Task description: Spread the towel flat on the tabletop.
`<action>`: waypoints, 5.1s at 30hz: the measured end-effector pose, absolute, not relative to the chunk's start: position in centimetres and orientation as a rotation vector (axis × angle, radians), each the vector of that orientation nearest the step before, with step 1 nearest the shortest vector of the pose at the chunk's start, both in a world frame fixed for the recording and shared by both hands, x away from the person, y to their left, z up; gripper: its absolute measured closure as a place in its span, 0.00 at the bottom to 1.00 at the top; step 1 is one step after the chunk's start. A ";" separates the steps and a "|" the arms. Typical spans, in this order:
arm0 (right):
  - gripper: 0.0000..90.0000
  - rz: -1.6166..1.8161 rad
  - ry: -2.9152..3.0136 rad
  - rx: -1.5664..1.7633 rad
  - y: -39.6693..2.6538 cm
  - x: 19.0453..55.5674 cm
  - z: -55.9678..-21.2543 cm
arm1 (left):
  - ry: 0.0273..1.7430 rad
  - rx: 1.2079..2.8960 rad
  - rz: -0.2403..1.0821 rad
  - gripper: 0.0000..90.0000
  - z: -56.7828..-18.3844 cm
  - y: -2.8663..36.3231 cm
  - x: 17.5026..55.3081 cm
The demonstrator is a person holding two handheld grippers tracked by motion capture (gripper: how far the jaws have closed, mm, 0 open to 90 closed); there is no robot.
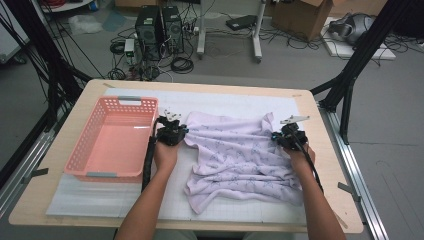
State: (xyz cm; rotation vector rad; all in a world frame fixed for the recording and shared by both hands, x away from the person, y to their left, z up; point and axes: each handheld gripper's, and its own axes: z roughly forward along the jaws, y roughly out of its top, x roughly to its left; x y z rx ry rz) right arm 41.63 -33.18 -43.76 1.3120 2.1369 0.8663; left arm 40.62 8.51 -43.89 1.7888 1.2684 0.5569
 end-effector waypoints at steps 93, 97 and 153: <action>0.67 1.008 2.097 1.121 -31.3 36.2 -42.4 | 1.112 1.770 0.467 0.52 -43.2 6.5 35.6; 0.57 1.124 2.092 1.159 -32.8 34.4 -41.4 | 1.070 1.772 0.410 0.45 -43.1 7.1 33.6; 0.87 1.042 2.164 1.391 -38.5 21.6 -44.8 | 1.087 1.929 0.371 0.96 -45.4 8.1 21.9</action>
